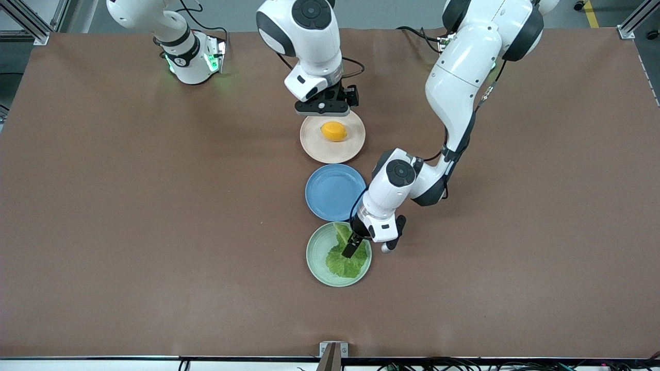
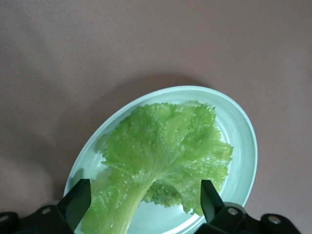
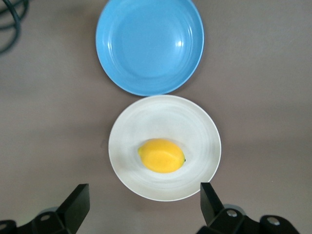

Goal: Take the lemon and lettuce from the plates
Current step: 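Grasp the lettuce stem with the left gripper while the right gripper lowers to the lemon, then lift the lettuce off the green plate with the left gripper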

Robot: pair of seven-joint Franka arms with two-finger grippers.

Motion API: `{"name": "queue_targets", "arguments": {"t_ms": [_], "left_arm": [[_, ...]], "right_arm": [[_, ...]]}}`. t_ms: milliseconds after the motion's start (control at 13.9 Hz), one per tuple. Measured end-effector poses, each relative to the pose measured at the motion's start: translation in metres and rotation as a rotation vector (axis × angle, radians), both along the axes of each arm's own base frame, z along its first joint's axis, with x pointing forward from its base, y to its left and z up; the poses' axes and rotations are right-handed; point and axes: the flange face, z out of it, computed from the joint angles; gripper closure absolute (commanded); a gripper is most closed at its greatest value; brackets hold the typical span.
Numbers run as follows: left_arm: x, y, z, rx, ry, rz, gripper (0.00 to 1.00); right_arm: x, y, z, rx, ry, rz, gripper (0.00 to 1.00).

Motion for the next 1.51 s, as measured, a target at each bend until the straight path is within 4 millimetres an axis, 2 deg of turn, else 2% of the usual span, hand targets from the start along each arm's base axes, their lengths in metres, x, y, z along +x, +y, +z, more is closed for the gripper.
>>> {"name": "queue_targets", "arguments": {"t_ms": [72,287,502,574,789,1148,1220,1507], "left_arm": [[0.0,0.0,-0.003,-0.002,-0.004,0.001,0.05],[0.0,0.001,-0.009,-0.004,-0.008,0.003,0.18],[0.0,0.001,-0.009,-0.006,-0.011,0.004,0.37],[0.0,0.001,-0.008,-0.006,-0.011,0.004,0.47],[0.0,0.001,-0.009,-0.005,-0.01,0.004,0.67],[0.0,0.001,-0.009,-0.006,-0.011,0.004,0.96],[0.0,0.001,-0.009,-0.006,-0.012,0.004,1.0],[0.002,0.0,-0.005,-0.011,-0.019,0.005,1.0]], "right_arm": [[-0.003,0.005,-0.015,-0.012,0.005,0.007,0.0],[-0.004,0.015,-0.066,-0.025,0.0,0.011,0.0],[-0.013,0.011,-0.108,-0.018,-0.019,0.012,0.0],[-0.019,0.01,-0.116,-0.021,-0.019,0.019,0.0],[-0.033,0.014,-0.13,-0.024,-0.022,0.038,0.0],[-0.051,0.024,-0.174,-0.045,-0.024,0.04,0.0],[-0.052,0.023,-0.179,-0.053,-0.023,0.042,0.0],[-0.051,0.022,-0.185,-0.073,-0.038,0.052,0.0]]}}
